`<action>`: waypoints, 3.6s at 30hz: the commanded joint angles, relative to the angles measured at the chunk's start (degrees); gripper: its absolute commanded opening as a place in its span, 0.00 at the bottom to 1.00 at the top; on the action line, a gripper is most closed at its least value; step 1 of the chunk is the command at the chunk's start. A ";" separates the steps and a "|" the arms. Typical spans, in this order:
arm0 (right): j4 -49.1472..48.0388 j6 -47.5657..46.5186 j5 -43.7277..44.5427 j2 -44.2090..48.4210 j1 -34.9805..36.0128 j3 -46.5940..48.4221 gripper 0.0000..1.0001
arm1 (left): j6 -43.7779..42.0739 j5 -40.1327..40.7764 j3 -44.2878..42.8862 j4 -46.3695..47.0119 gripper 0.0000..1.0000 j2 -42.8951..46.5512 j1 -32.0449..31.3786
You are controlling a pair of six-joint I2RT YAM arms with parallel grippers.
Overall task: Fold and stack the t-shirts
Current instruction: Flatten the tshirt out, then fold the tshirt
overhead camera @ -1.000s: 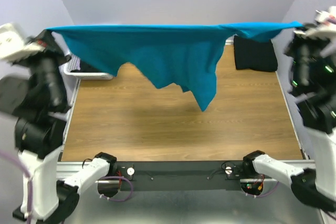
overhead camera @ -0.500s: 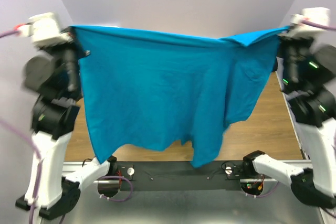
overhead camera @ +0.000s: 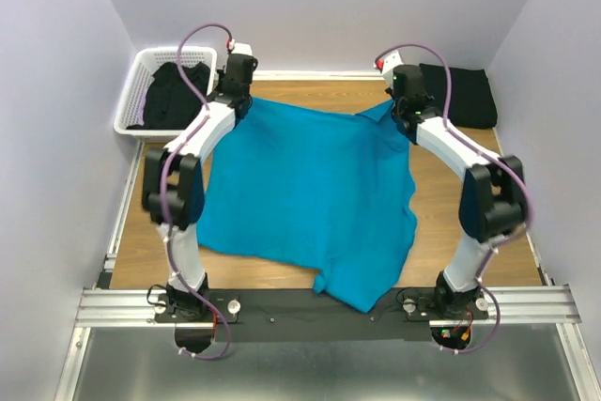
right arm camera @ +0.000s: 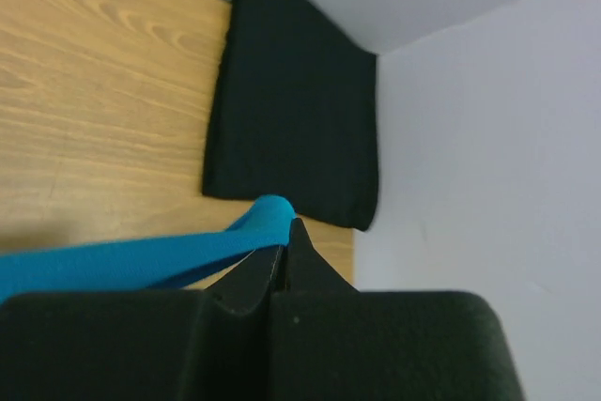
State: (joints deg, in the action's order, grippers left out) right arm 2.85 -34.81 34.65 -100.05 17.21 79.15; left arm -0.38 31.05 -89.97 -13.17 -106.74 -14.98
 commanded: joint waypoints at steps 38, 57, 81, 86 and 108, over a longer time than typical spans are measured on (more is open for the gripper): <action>-4.26 7.03 1.20 -5.42 1.68 -5.94 0.01 | -2.79 -0.19 -30.79 5.79 0.05 -31.60 5.49; 4.61 20.64 8.59 -2.43 2.03 -9.02 0.01 | 3.37 -0.29 -24.82 -0.10 0.05 -29.23 5.49; 25.88 40.87 -7.75 -2.70 5.73 -10.51 0.04 | 8.55 1.74 -16.47 -2.74 0.40 -24.84 5.49; 26.94 43.42 -13.64 1.42 5.64 -11.04 0.26 | 10.05 -0.28 -14.18 -3.09 0.69 -19.67 5.40; 18.06 57.31 -45.02 4.95 10.47 -23.16 0.58 | 21.91 -12.94 16.32 -9.07 0.67 -0.22 -3.73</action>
State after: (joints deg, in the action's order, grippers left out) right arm 22.20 20.14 -6.55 -94.63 27.75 58.39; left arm 18.20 21.63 -76.16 -20.97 -109.19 -16.64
